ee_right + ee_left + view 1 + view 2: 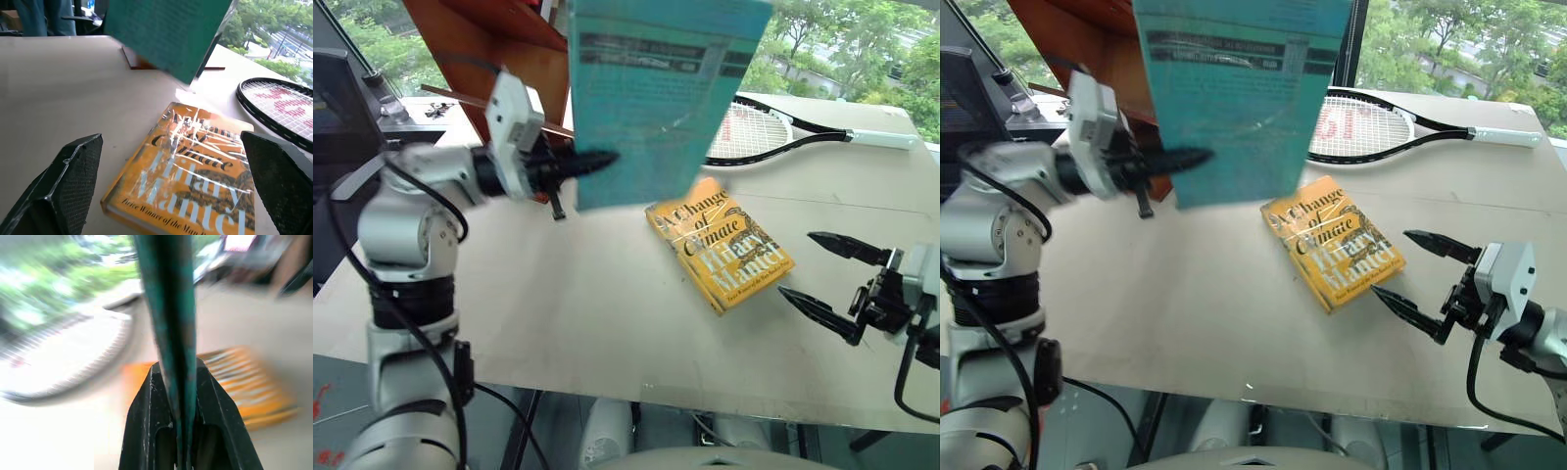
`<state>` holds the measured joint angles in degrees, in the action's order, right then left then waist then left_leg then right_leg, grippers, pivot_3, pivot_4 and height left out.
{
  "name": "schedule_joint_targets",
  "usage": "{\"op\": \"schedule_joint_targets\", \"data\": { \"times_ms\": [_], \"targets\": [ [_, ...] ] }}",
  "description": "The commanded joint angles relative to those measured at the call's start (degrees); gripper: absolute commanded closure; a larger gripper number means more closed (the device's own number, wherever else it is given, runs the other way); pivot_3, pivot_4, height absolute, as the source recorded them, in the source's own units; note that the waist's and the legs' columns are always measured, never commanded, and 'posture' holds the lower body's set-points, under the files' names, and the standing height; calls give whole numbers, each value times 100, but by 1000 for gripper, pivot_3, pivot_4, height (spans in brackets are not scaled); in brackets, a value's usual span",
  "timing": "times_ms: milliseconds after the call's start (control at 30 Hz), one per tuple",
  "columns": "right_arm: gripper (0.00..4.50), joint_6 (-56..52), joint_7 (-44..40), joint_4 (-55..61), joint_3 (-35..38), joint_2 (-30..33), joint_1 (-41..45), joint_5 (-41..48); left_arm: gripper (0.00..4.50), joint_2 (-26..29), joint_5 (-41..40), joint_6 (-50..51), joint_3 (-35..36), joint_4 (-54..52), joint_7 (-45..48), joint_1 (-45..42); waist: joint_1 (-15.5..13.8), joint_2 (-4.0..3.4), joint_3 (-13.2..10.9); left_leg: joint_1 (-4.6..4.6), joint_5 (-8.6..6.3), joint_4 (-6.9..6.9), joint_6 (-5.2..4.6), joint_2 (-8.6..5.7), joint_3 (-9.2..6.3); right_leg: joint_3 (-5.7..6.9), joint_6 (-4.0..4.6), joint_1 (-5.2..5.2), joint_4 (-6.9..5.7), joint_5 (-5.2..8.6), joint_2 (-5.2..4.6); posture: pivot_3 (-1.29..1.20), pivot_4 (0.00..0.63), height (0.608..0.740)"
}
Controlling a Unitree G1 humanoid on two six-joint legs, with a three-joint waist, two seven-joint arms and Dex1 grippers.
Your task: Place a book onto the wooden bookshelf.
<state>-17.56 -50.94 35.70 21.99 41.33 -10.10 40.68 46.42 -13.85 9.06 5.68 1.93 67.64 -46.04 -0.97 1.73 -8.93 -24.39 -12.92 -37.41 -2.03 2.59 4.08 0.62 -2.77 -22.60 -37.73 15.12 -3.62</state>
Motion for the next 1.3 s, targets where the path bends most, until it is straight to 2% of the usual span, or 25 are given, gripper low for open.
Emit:
{"op": "schedule_joint_targets", "data": {
  "times_ms": [33, 133, 233, 367, 500, 600, 700, 767, 833, 900, 933, 967, 1000, 1033, 1067, 1100, 1133, 1200, 1233, 1300],
  "targets": [
    [0, 86, -33, -160, -212, 1, 520, 34, 4461, 839, 1615, -3802, -232, 2258, -651, -1217, 8, 3, -5, -2, 0, -1, 0, 0, 2, 1, -1, 0, 0, -1, 2, 0, 150, 739],
    [0, 117, -38, -256, -414, -27, 807, -32, 4461, 1390, 2473, -5503, -718, 4070, -1040, -2115, 19, 3, -4, -19, -1, -1, -2, -2, 11, -7, -21, -13, 14, -12, 2, 0, 150, 739],
    [0, 164, -15, -333, -611, -88, 1007, -113, 4461, 1691, 3285, -6295, -1248, 5454, -1368, -2931, 6, 6, -8, -39, -5, -6, -9, -11, 27, 6, -38, -20, 14, -2, -5, 0, 150, 739],
    [0, 170, 78, -257, -743, -186, 1082, -190, 4461, 1787, 4400, -6500, -2025, 6583, -2124, -3644, -8, 47, -33, -48, -6, -6, -9, -12, 27, 23, -43, -19, 15, 0, -9, 0, 150, 739],
    [0, 141, 159, -57, -707, -210, 947, -198, 4461, 1845, 5319, -5967, -2662, 7168, -3183, -4011, 18, 70, -45, -46, -7, -12, -11, -13, 23, 23, -47, -18, 6, -1, -12, 0, 150, 739],
    [0, 119, 213, 54, -656, -208, 828, -189, 3381, 1942, 5493, -5728, -2795, 7366, -3478, -4145, 60, 70, -45, -39, -7, -12, -11, -11, 21, 20, -47, -19, -2, -1, -12, 0, 150, 739],
    [0, 115, 230, 61, -614, -191, 788, -156, 2122, 1994, 4932, -5399, -2351, 7475, -3100, -4231, 83, 71, -46, -39, -6, -12, -10, -4, 22, 22, -46, -22, -10, -1, -9, 0, 150, 739],
    [0, 121, 218, 1, -634, -185, 827, -157, 1208, 1987, 4059, -5379, -1722, 7488, -2010, -4115, 84, 72, -46, -40, -6, -12, -10, -3, 22, 23, -46, -23, -10, -1, -9, 0, 150, 739],
    [0, 119, 188, -68, -665, -176, 887, -158, 1208, 1931, 2908, -5023, -853, 7458, -592, -3929, 94, 72, -47, -40, -5, -13, -9, -1, 28, 22, -45, -23, -8, -1, -12, 0, 150, 739],
    [0, 111, 138, -151, -683, -157, 966, -148, 1208, 1910, 1697, -3353, 75, 7393, 1259, -3881, 102, 72, -47, -39, -4, -19, -8, 3, 28, 23, -45, -22, -14, -1, -14, 0, 150, 739],
    [0, 98, 99, -211, -701, -144, 1025, -137, 1208, 2070, 722, -1658, 237, 6671, 1958, -3342, 123, 72, -47, -39, -2, -24, -4, 0, 27, 25, -45, -21, -19, -1, -12, 0, 150, 739],
    [0, 97, 55, -270, -704, -133, 1066, -129, 1208, 2204, 24, -413, 325, 5973, 2325, -2833, 161, 60, -47, -39, -3, -30, -5, 1, 27, 26, -45, -20, -21, -1, -9, 0, 150, 739],
    [0, 88, 18, -346, -730, -125, 1139, -135, 1208, 2323, -851, 830, 655, 4675, 2471, -1657, 216, 39, -49, -32, -3, -31, -5, 9, 20, 19, -45, -17, -27, -1, -12, 0, 150, 739],
    [0, 81, -5, -398, -747, -119, 1194, -139, 1208, 2379, -1412, 1679, 1002, 3639, 2486, -745, 291, 20, -50, -23, -2, -30, -4, 27, 11, 5, -45, -16, -28, -1, -14, 0, 150, 739],
    [0, 69, -38, -457, -763, -102, 1254, -142, 1208, 2198, -1871, 2296, 1570, 2435, 2412, 408, 340, 10, -47, -18, 1, -29, 1, 33, 15, -5, -45, -15, -33, -1, -17, 0, 150, 739],
    [0, 54, -62, -502, -769, -86, 1306, -137, 1707, 1912, -2283, 2766, 2094, 1369, 2148, 1393, 334, 7, -46, -17, 7, -28, 12, 38, 12, -4, -44, -15, -30, -2, -28, 0, 150, 739],
    [0, 46, -79, -530, -769, -74, 1335, -132, 1942, 1685, -2538, 3058, 2462, 674, 1891, 1998, 318, 10, -45, -20, 8, -30, 14, 39, 6, 6, -43, -15, -33, -3, -41, 0, 150, 739],
    [0, 13, -117, -567, -730, -4, 1376, -114, 3103, 710, -2856, 2994, 2751, -725, 891, 2891, 274, 19, -44, -29, 8, -43, 15, 47, -4, 14, -40, -15, -37, -5, -43, 0, 150, 739],
    [0, -4, -117, -565, -700, 31, 1381, -113, 3416, 265, -2842, 2848, 2651, -1280, 482, 3197, 238, 21, -43, -28, 7, -47, 13, 49, -7, 20, -34, -11, -33, -9, -42, 0, 150, 739],
    [0, -72, -82, -513, -580, 93, 1373, -26, 4383, -867, -2352, 2087, 2128, -1918, -571, 3316, 130, 21, -40, -20, -3, -51, -3, 47, -6, 19, -33, 1, -33, -10, -38, 0, 150, 739]
  ]
}}
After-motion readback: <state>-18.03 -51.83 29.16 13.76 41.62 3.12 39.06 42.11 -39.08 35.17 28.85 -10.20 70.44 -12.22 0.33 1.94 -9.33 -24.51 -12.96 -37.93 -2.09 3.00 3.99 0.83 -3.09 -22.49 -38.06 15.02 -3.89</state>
